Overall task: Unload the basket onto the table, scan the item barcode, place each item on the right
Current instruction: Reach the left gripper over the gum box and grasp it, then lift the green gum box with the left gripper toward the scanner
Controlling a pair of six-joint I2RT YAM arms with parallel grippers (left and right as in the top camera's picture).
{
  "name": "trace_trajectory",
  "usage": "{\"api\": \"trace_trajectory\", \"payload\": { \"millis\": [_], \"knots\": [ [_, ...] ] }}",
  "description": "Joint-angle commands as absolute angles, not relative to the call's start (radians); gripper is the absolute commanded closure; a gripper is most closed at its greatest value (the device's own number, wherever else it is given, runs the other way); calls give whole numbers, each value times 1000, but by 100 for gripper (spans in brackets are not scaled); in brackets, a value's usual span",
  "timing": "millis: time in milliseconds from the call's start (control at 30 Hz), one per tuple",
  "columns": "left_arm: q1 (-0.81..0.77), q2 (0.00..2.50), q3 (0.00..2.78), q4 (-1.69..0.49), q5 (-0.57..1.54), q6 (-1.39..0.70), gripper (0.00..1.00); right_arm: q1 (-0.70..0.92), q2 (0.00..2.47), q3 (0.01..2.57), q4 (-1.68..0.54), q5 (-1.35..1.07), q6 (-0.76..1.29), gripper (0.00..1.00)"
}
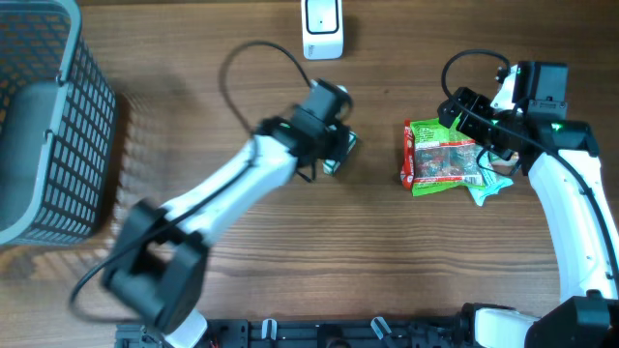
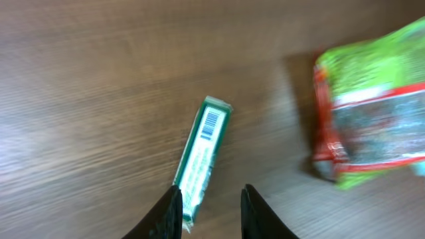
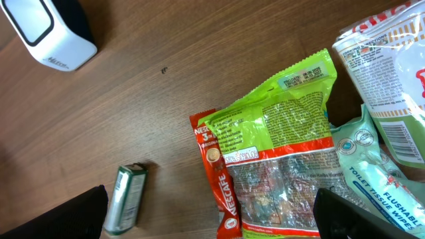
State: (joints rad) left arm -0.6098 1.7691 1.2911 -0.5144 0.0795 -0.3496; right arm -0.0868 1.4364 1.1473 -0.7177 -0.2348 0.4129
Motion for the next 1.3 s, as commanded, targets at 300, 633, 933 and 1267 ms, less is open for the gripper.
{"api": "trace_trajectory", "payload": {
  "millis": [300, 633, 933, 1267],
  "knots": [
    [-437, 1700, 1308, -698, 375, -37, 32, -88, 1422, 1158, -701, -237, 640, 0],
    [-571, 1945, 1308, -558, 294, 15, 32, -88, 1422, 1158, -700, -237, 717, 0],
    [-600, 1999, 1308, -521, 99, 15, 51, -88, 1422, 1158, -701, -237, 718, 0],
    [-608, 2011, 1306, -527, 107, -19, 61, -88, 1422, 1158, -701, -237, 718, 0]
  ]
}}
